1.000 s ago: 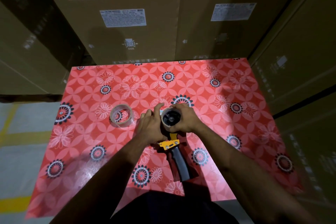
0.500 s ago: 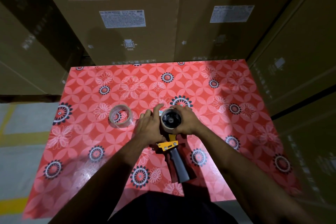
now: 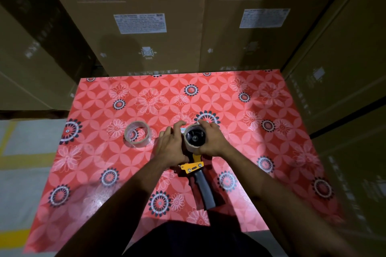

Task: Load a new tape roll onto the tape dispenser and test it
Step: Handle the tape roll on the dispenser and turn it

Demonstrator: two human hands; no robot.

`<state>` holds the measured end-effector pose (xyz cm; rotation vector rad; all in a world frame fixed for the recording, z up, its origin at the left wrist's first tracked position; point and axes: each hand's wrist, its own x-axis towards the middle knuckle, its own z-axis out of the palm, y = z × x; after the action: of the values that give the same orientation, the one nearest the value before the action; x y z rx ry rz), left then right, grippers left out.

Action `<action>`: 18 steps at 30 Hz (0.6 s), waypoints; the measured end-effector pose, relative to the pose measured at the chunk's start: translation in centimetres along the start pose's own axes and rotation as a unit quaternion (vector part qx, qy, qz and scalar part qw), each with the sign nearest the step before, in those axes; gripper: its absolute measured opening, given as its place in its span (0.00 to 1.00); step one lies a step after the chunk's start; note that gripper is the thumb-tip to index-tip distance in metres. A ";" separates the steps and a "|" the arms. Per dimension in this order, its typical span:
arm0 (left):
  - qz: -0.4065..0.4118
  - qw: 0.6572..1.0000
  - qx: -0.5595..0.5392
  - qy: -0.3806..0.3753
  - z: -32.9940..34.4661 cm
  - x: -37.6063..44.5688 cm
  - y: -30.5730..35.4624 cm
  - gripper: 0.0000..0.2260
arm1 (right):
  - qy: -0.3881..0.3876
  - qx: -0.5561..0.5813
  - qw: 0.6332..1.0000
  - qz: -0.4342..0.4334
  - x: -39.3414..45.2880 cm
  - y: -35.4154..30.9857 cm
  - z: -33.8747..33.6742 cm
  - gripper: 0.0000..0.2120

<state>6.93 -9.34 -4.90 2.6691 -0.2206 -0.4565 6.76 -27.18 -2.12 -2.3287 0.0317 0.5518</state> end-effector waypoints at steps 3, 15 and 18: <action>-0.006 1.000 -0.014 0.000 0.0 -0.1 -0.1 0.59 | 0.060 0.009 0.997 0.043 0.2 -0.1 1.0 0.52; -0.005 0.999 0.047 -0.021 0.3 0.6 -0.3 0.37 | 0.061 0.037 0.997 0.040 0.3 0.3 1.2 0.53; -0.012 0.998 0.052 -0.015 0.5 0.6 -0.3 0.38 | 0.072 0.038 0.992 0.098 0.2 -0.3 1.3 0.51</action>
<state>7.37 -9.37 -5.66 2.7716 -0.2261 -0.5057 6.46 -26.03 -2.85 -2.3009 0.3475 0.4683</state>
